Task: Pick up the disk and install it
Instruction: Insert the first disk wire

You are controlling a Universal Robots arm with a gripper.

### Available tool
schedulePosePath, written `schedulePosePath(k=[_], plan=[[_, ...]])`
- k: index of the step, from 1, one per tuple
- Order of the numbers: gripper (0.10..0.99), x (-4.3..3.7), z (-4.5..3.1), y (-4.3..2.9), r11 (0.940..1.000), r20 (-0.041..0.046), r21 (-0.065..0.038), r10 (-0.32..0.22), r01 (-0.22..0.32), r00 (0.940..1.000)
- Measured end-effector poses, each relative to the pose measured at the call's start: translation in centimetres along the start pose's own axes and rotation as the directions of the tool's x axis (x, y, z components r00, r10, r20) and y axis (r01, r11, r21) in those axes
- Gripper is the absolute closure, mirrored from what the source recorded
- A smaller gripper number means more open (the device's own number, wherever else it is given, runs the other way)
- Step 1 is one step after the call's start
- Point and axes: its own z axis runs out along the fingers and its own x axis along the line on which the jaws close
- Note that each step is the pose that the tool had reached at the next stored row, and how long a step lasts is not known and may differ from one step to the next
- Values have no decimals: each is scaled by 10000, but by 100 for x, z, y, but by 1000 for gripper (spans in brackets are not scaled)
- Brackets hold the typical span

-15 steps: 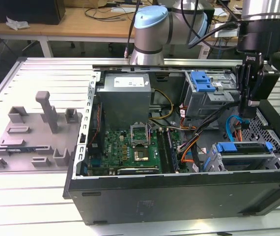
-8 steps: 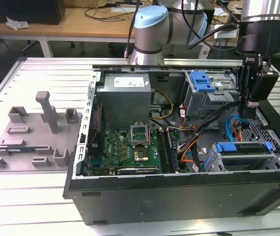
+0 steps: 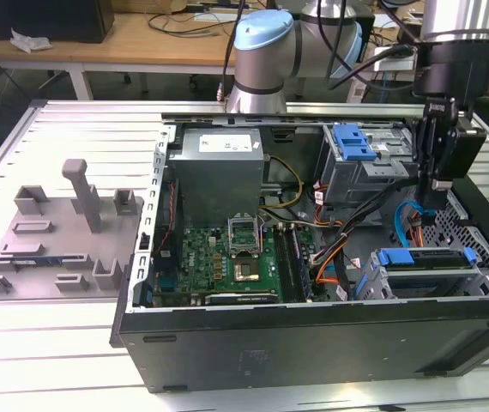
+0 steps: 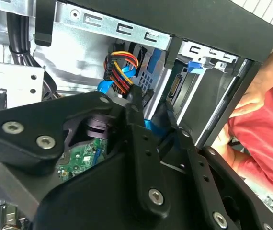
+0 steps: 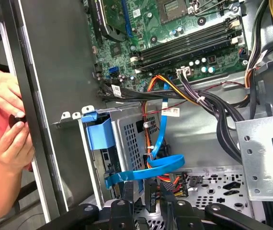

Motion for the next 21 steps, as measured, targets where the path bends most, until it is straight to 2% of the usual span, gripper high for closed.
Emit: schedulePosePath(k=[2, 4, 9, 14, 15, 16, 17, 18, 21], plan=[[882, -3, 6, 1, 10000, -23, 5, 0, 0, 10000], [918, -5, 9, 1, 10000, -35, 7, -1, 1, 10000], [918, -10, 17, -2, 10000, -51, 12, -3, 3, 10000], [918, 12, 29, -45, 10000, -42, 10, -1, 1, 10000], [918, 22, 35, -50, 10000, 54, -11, 3, -3, 10000], [918, 34, 40, -54, 10000, 246, -51, 7, -6, 9997], [918, 40, 43, -58, 10000, 379, -80, 10, -7, 9993], [918, 43, 44, -60, 10000, 446, -94, 11, -7, 9990], [918, 51, 48, -90, 9999, 742, -157, 21, -9, 9972]])
